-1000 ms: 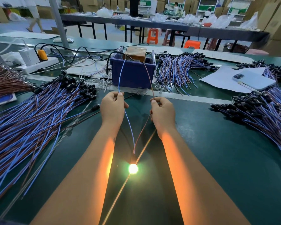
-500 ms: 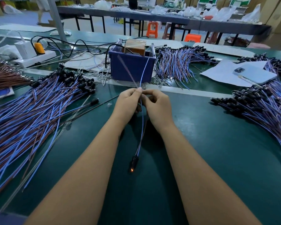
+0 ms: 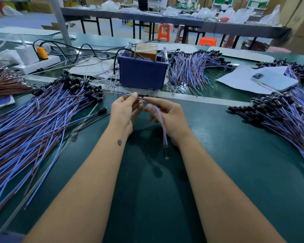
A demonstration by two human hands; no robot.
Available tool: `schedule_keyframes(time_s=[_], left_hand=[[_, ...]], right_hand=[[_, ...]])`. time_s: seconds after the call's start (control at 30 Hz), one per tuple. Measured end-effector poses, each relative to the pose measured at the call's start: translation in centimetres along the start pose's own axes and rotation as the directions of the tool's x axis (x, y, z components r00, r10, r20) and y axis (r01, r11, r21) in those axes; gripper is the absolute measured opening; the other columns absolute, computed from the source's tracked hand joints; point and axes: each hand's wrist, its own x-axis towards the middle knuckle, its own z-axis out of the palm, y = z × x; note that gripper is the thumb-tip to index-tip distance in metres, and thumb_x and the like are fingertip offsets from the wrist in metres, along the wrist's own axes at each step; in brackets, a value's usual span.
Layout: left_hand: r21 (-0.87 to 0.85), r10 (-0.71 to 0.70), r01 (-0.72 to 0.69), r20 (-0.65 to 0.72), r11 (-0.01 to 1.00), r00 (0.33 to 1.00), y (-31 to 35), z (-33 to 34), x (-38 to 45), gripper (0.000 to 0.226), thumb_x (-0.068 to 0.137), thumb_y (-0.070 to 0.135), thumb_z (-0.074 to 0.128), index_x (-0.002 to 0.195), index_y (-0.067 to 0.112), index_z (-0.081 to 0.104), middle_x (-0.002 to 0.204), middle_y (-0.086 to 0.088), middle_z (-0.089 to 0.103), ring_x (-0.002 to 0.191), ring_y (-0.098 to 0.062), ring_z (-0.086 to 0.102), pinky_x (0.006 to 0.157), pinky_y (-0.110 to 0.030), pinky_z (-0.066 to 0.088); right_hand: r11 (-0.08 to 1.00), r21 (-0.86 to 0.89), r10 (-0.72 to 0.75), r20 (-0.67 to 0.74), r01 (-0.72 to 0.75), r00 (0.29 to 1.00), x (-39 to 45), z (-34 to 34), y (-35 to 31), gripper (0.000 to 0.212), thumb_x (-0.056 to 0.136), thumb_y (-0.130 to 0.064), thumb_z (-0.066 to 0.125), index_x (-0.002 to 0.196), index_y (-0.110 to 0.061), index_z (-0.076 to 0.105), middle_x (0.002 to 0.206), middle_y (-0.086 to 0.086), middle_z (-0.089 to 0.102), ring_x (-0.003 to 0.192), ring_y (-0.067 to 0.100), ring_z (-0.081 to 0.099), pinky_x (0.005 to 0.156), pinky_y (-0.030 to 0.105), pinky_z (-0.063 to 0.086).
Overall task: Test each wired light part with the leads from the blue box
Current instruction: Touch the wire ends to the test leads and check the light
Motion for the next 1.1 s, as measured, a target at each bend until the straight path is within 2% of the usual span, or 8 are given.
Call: schedule_keyframes(time_s=[0.2, 0.33, 0.43, 0.6, 0.7, 0.87, 0.97, 1.1], left_hand=[[0.129, 0.128, -0.130, 0.026, 0.983, 0.991, -0.7, 0.0, -0.7, 0.018, 0.084, 0.000, 0.070, 0.074, 0.010, 0.058, 0.055, 0.004, 0.062, 0.050, -0.005, 0.058, 0.053, -0.015, 0.050], [0.567, 0.212, -0.338, 0.278, 0.751, 0.937, -1.1, 0.4, -2.4, 0.022, 0.077, 0.005, 0.079, 0.065, 0.014, 0.061, 0.059, -0.004, 0.063, 0.053, -0.010, 0.054, 0.053, -0.020, 0.045], [0.590, 0.181, -0.436, 0.442, 0.680, 0.879, -1.4, 1.4, -4.0, 0.020, 0.075, 0.001, 0.079, 0.065, 0.008, 0.063, 0.057, -0.006, 0.060, 0.054, -0.013, 0.050, 0.053, -0.020, 0.040], [0.508, 0.212, -0.627, 0.652, 0.591, 0.728, -4.0, 4.7, -8.8, 0.014, 0.075, 0.000, 0.079, 0.071, 0.010, 0.071, 0.066, -0.002, 0.068, 0.059, -0.009, 0.057, 0.058, -0.019, 0.047], [0.419, 0.255, -0.785, 0.784, 0.455, 0.566, -6.3, 7.9, -11.5, 0.014, 0.074, 0.000, 0.080, 0.073, 0.013, 0.074, 0.069, 0.002, 0.069, 0.062, -0.011, 0.061, 0.059, -0.024, 0.049], [0.334, 0.164, -0.855, 0.891, 0.396, 0.424, -10.1, 13.3, -14.9, 0.026, 0.079, 0.001, 0.074, 0.101, 0.014, 0.075, 0.090, 0.001, 0.073, 0.080, -0.010, 0.063, 0.073, -0.021, 0.049], [0.387, -0.079, -0.867, 0.921, 0.314, 0.382, -12.2, 14.0, -15.7, 0.034, 0.084, 0.010, 0.069, 0.116, 0.022, 0.069, 0.108, 0.005, 0.070, 0.098, -0.010, 0.060, 0.085, -0.022, 0.046], [0.435, -0.167, -0.840, 0.900, 0.324, 0.402, -12.8, 13.6, -15.5, 0.017, 0.088, 0.012, 0.065, 0.103, 0.012, 0.074, 0.101, -0.001, 0.071, 0.096, -0.016, 0.062, 0.087, -0.028, 0.047]], right_hand=[[0.944, 0.313, 0.196, -0.273, -0.106, 0.942, 0.2, -1.1, 0.0, 0.025, 0.102, -0.020, 0.046, 0.090, -0.016, 0.068, 0.076, 0.001, 0.064, 0.060, 0.010, 0.059, 0.058, 0.019, 0.048], [0.938, 0.324, 0.257, -0.422, -0.121, 0.869, -0.3, -2.5, -0.2, 0.037, 0.105, -0.028, 0.037, 0.075, -0.015, 0.055, 0.077, 0.001, 0.067, 0.070, 0.012, 0.062, 0.057, 0.021, 0.050], [0.937, 0.328, 0.267, -0.452, -0.120, 0.851, -1.5, -4.2, -0.5, 0.039, 0.106, -0.028, 0.034, 0.074, -0.012, 0.051, 0.056, -0.001, 0.062, 0.053, 0.011, 0.058, 0.050, 0.021, 0.050], [0.962, 0.154, 0.271, -0.432, -0.225, 0.860, -3.6, -9.0, -1.5, 0.038, 0.106, -0.027, 0.035, 0.073, -0.013, 0.048, 0.039, -0.010, 0.044, 0.037, 0.004, 0.039, 0.037, 0.017, 0.032], [0.948, -0.113, 0.224, -0.432, -0.299, 0.874, -4.2, -13.4, -3.2, 0.038, 0.105, -0.026, 0.036, 0.072, -0.013, 0.050, 0.041, -0.012, 0.042, 0.036, 0.004, 0.035, 0.042, 0.020, 0.029], [0.613, -0.708, 0.082, -0.383, -0.350, 0.920, -5.3, -21.6, -7.6, 0.037, 0.102, -0.030, 0.043, 0.077, -0.012, 0.064, 0.067, 0.001, 0.058, 0.065, 0.018, 0.053, 0.059, 0.031, 0.036], [0.391, -0.811, 0.132, -0.419, -0.435, 0.898, -6.9, -26.6, -9.8, 0.038, 0.100, -0.035, 0.045, 0.087, -0.007, 0.068, 0.070, 0.009, 0.060, 0.069, 0.026, 0.055, 0.062, 0.031, 0.040], [0.131, -0.816, 0.166, -0.542, -0.563, 0.824, -9.0, -30.0, -10.2, 0.034, 0.098, -0.036, 0.047, 0.092, -0.009, 0.067, 0.082, 0.012, 0.065, 0.081, 0.033, 0.058, 0.069, 0.035, 0.043]])
